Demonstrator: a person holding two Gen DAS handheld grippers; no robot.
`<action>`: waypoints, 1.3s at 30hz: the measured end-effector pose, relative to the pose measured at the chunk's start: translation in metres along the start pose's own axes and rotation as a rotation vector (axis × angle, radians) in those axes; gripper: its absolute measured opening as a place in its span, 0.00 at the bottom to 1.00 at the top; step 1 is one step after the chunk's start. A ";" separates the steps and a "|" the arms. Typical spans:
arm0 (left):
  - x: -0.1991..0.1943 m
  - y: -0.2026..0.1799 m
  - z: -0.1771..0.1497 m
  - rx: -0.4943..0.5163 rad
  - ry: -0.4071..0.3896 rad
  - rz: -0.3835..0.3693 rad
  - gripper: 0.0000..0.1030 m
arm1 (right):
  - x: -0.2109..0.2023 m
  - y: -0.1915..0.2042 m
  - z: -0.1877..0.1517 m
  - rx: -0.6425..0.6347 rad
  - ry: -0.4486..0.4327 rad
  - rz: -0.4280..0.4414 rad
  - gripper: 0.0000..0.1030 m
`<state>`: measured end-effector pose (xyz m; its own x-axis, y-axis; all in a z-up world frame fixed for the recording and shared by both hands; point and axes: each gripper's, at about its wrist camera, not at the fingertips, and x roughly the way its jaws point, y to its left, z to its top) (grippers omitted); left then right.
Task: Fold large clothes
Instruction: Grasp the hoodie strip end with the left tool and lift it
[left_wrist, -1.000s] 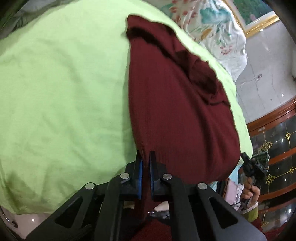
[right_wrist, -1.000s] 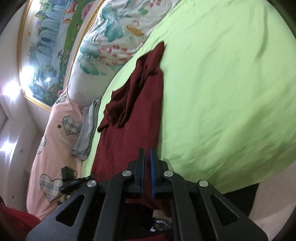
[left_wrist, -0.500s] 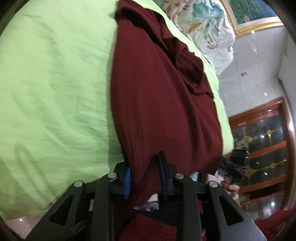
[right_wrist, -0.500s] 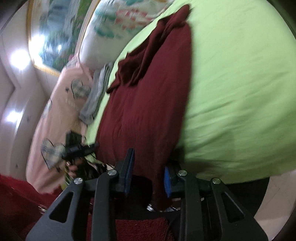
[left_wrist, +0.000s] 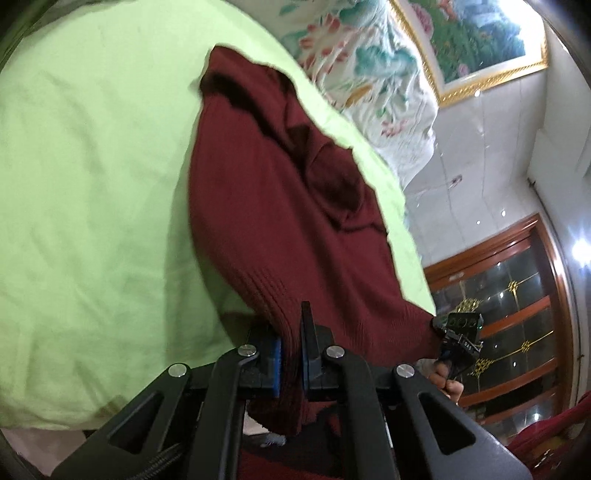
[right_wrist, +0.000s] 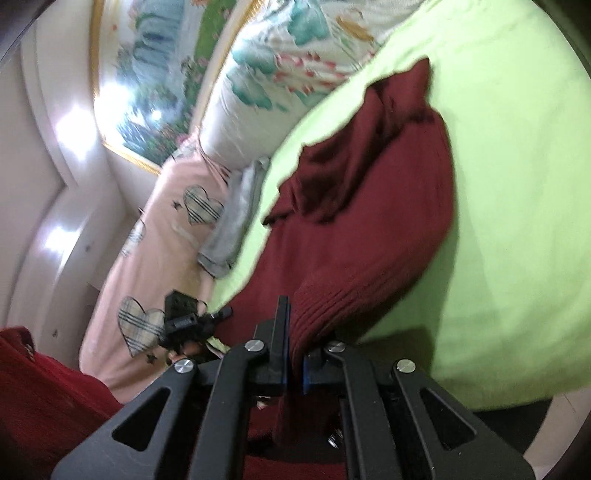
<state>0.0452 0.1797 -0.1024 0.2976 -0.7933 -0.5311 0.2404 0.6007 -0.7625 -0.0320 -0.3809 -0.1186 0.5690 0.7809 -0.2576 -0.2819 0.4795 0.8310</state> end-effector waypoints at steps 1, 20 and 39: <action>-0.003 -0.004 0.006 0.006 -0.015 -0.004 0.05 | -0.001 0.002 0.006 0.000 -0.013 0.012 0.05; 0.075 -0.023 0.255 -0.031 -0.181 0.000 0.05 | 0.077 -0.050 0.219 0.087 -0.151 -0.149 0.05; 0.133 -0.025 0.205 -0.001 -0.032 -0.014 0.48 | 0.086 -0.044 0.198 -0.010 -0.120 -0.248 0.36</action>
<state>0.2678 0.0798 -0.0785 0.3237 -0.7982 -0.5080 0.2439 0.5892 -0.7703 0.1820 -0.4145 -0.0799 0.7089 0.5864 -0.3919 -0.1298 0.6546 0.7448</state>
